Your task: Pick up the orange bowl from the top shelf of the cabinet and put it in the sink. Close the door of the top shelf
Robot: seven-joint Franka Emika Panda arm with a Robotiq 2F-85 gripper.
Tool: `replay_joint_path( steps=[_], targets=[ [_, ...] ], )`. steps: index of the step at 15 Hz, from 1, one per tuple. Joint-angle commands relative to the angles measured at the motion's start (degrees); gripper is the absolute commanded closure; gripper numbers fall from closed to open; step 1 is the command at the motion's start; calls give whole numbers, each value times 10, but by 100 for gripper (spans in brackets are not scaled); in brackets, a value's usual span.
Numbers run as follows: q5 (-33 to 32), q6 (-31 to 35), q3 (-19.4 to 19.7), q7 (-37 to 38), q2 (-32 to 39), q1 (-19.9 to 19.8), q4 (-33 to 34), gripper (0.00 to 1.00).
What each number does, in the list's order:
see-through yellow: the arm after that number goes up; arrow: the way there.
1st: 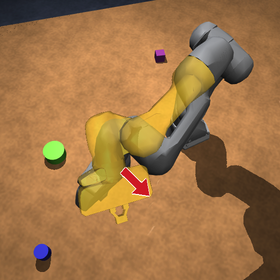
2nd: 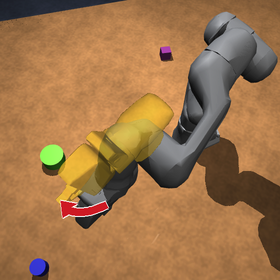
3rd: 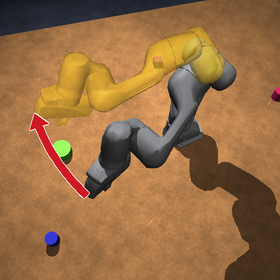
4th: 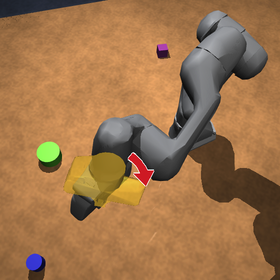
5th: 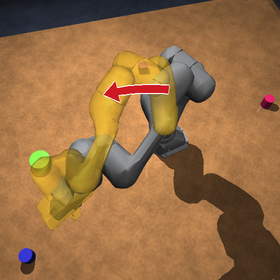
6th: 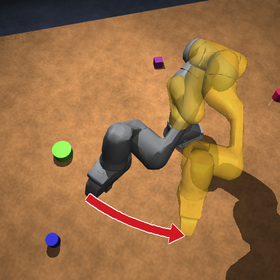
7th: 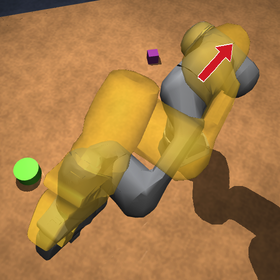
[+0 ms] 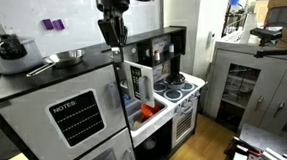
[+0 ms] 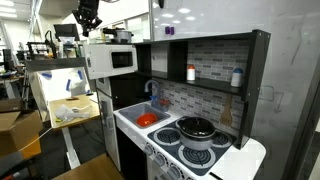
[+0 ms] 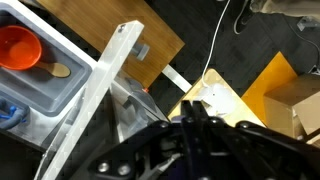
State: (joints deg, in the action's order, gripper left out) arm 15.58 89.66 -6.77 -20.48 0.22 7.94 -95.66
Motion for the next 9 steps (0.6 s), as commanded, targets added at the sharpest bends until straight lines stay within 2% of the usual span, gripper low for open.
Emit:
replay_joint_path(
  steps=[1, 9],
  targets=[
    [18, -16, -3, -9, 18, -3, 12, 100],
    [16, -5, -10, -9, 16, -2, -17, 100]
  ],
)
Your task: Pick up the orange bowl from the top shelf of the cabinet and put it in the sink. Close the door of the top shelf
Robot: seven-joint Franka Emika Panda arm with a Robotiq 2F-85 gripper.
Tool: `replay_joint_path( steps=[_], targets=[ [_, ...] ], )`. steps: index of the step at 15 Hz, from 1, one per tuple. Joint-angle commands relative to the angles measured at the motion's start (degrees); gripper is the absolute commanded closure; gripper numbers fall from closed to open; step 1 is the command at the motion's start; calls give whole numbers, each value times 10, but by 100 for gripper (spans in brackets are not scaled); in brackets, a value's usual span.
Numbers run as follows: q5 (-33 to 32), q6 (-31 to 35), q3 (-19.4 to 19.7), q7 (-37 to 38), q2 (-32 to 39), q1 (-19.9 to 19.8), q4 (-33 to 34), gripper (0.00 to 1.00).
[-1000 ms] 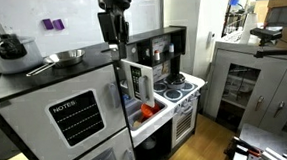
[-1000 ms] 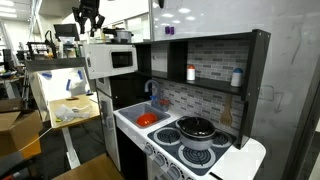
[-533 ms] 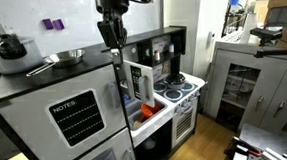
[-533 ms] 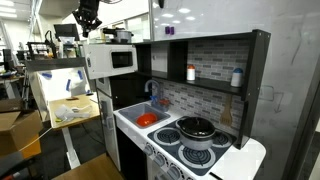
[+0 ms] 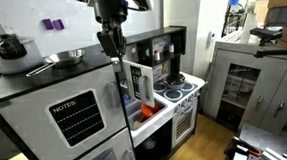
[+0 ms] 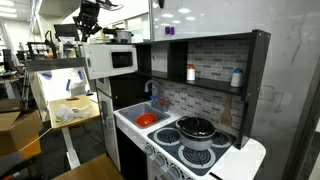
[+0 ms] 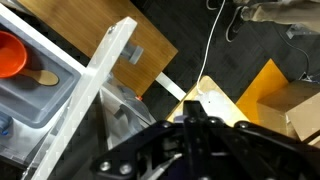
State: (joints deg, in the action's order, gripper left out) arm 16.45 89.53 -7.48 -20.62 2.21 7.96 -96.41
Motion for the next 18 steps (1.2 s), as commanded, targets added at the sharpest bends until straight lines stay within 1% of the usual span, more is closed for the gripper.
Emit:
replay_joint_path(
  steps=[1, 4, 11, 18],
  targets=[
    [7, 2, -3, -10, -6, -2, -18, 100],
    [-4, 32, -4, -1, -15, -1, -54, 100],
    [-53, 164, -7, 16, -42, 2, -150, 100],
    [-112, 214, -13, 38, -89, 5, -212, 100]
  ],
)
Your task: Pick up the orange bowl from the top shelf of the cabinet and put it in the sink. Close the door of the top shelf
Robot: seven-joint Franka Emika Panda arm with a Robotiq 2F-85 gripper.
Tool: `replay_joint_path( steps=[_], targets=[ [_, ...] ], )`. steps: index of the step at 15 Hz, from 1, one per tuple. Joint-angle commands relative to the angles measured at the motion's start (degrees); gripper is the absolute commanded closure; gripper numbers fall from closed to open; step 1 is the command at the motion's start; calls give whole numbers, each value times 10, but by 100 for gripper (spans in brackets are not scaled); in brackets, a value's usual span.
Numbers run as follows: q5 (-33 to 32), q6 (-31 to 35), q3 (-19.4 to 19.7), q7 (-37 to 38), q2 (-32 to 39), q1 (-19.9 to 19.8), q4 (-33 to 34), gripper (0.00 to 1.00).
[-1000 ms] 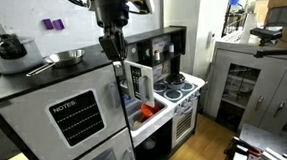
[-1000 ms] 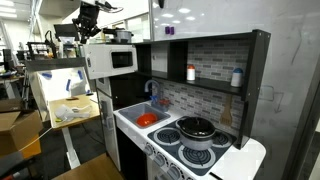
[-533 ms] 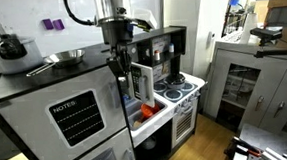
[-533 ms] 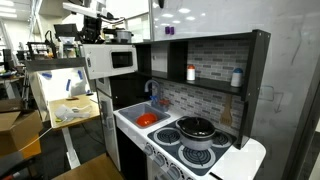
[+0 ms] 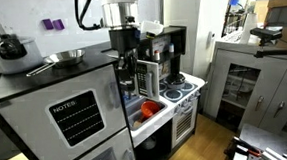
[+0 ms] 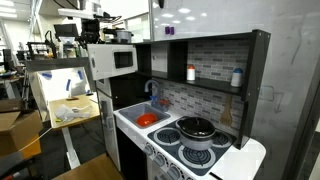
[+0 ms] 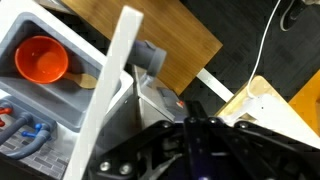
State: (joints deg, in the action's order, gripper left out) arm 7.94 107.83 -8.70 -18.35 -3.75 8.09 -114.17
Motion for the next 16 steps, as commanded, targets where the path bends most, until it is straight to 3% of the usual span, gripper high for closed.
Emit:
replay_joint_path(
  steps=[1, 9, 16],
  targets=[
    [-37, 36, -1, 19, -38, 4, -44, 100],
    [-154, 63, -5, 74, -71, 1, -90, 100],
    [-313, 108, -3, 217, -64, -18, -103, 100]
  ],
)
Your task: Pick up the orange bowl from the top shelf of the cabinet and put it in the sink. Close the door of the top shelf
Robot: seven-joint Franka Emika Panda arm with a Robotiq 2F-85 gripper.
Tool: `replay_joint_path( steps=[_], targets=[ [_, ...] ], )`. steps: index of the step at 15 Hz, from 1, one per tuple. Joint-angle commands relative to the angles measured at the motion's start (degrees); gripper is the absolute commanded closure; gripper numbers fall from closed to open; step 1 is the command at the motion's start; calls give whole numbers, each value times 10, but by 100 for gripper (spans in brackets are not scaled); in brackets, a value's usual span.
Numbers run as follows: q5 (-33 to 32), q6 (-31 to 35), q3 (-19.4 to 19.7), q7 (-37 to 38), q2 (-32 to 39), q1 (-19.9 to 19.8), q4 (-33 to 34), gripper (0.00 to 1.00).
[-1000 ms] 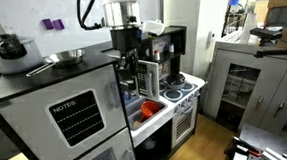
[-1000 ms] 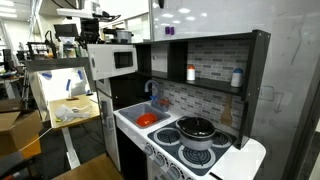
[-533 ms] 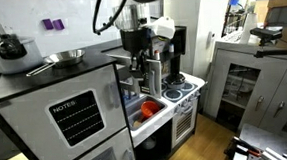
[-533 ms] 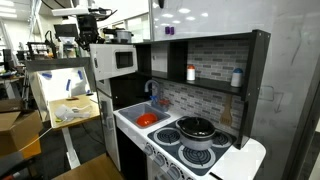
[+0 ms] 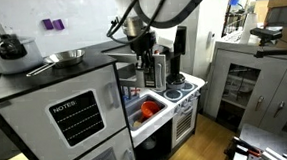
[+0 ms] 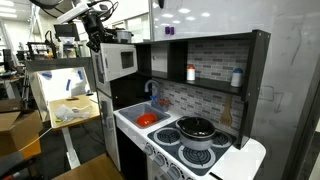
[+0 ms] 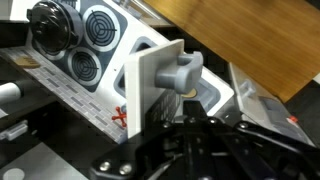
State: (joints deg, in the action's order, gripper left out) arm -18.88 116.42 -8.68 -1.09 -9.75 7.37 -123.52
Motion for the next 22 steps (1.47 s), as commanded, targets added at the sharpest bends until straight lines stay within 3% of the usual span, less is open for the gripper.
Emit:
replay_joint_path(
  steps=[1, 10, 22],
  targets=[
    [-59, 25, -1, 58, -4, -14, -11, 100],
    [-125, 58, 13, 142, -4, -38, -11, 100],
    [-143, 189, 57, 149, 31, -77, -6, 100]
  ],
)
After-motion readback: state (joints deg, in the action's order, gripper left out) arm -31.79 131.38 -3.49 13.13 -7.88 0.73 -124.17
